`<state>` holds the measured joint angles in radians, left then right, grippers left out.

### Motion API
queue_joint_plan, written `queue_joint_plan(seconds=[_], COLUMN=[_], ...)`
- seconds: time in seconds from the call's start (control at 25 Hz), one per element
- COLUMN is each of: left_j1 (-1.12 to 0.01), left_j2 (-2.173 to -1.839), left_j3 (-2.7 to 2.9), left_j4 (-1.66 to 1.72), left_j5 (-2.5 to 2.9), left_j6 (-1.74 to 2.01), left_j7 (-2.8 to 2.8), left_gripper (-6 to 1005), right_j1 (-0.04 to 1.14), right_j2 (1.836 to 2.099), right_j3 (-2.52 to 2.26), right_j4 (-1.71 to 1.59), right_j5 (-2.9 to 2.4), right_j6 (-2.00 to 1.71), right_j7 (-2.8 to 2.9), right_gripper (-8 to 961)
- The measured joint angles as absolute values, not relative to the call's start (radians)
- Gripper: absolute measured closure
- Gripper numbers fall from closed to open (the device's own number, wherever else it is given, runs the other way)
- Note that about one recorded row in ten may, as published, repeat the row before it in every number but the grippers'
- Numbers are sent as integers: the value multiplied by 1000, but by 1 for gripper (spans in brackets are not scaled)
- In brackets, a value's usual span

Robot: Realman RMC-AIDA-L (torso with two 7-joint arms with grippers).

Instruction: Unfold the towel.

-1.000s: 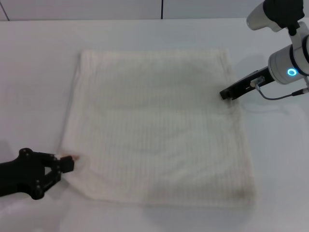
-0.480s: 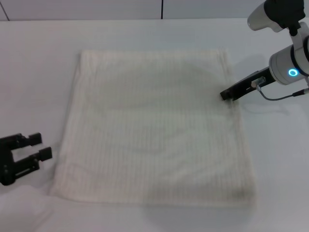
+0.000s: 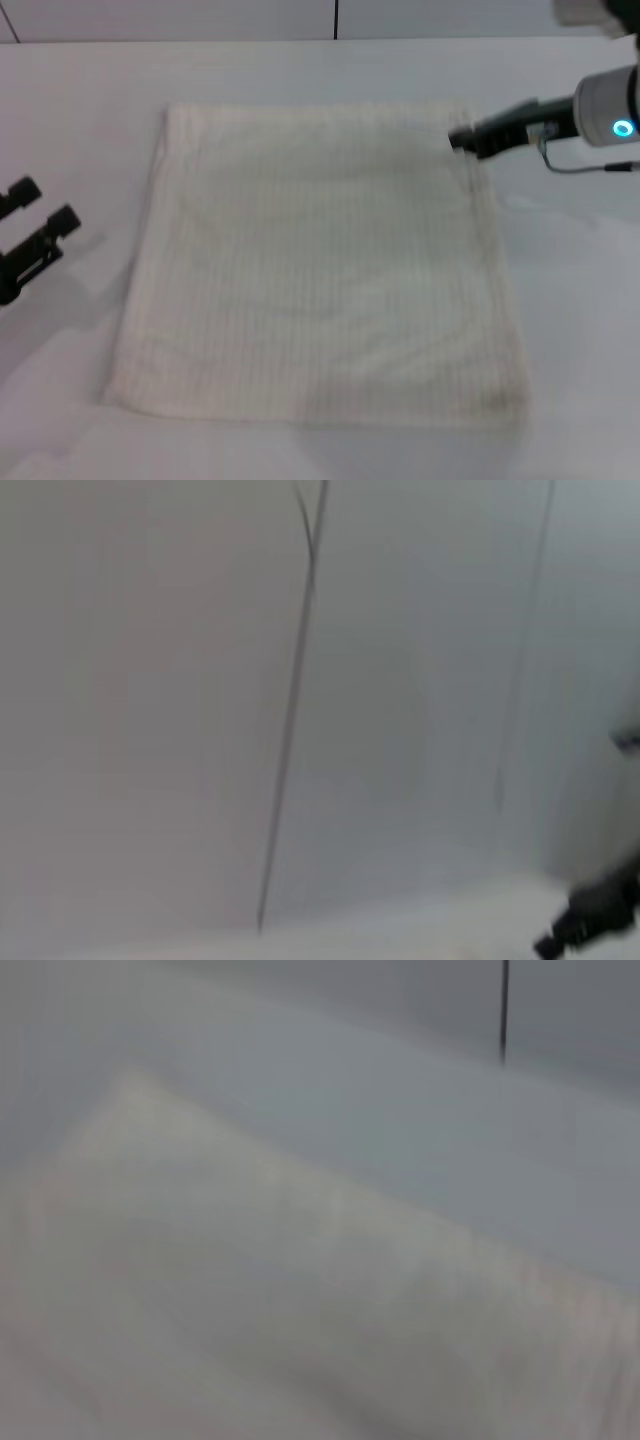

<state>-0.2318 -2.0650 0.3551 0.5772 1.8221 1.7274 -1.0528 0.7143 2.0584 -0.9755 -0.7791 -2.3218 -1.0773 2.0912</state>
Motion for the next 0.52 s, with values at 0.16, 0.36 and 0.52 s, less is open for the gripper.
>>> queue_joint_plan(seconds=[0.16, 0.36, 0.52], left_j1=[-250, -257, -258], left_j2=[-2063, -2069, -2072], left_j3=[321, 210, 159], left_j4=[353, 52, -23], left_j5=[1660, 1452, 1423], left_j6=[1726, 1740, 1745], left_j7=[-862, -564, -480], left_gripper=[372, 374, 375], right_j1=[584, 507, 517], right_j2=[2072, 2073, 2075], right_j3=[-970, -959, -959], right_j4=[-813, -592, -347], right_j5=[-1844, -1111, -658], right_j6=[-1048, -1089, -1218], right_j7=[1701, 993, 545], right_gripper=[954, 954, 954])
